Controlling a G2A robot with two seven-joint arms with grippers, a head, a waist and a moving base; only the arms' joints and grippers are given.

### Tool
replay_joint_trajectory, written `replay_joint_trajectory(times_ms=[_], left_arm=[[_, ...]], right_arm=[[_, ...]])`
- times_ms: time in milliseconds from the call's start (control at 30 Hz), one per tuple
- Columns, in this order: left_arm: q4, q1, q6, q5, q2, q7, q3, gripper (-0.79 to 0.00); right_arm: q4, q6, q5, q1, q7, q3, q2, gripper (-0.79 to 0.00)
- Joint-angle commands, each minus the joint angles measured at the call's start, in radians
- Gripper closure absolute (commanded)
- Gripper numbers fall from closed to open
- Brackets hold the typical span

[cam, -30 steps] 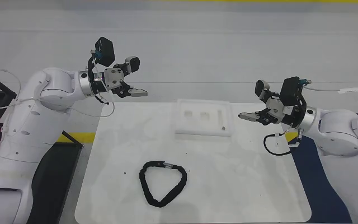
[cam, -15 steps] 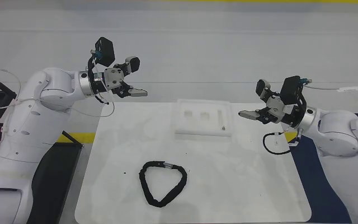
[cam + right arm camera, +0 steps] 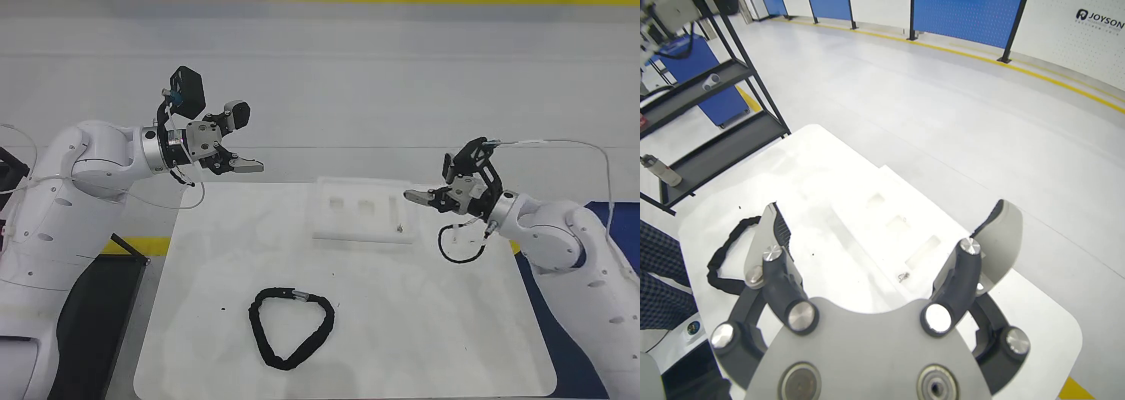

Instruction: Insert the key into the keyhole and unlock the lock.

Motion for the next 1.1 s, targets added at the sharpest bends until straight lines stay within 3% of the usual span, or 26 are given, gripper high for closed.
replay_joint_trajectory(times_ms=[0,433,767,1067], left_arm=[[0.0,0.0,0.0,0.0,0.0,0.0,0.0,-0.785],[0.0,0.0,0.0,0.0,0.0,0.0,0.0,-0.785],[0.0,0.0,0.0,0.0,0.0,0.0,0.0,-0.785],[0.0,0.0,0.0,0.0,0.0,0.0,0.0,-0.785]], right_arm=[[0.051,0.018,0.005,0.021,-0.01,-0.04,-0.011,-0.785],[0.367,0.186,-0.004,0.18,0.056,-0.288,-0.107,-0.785],[0.525,0.352,0.141,0.267,0.187,-0.392,-0.187,-0.785],[0.634,0.386,0.214,0.323,0.279,-0.456,-0.246,-0.785]])
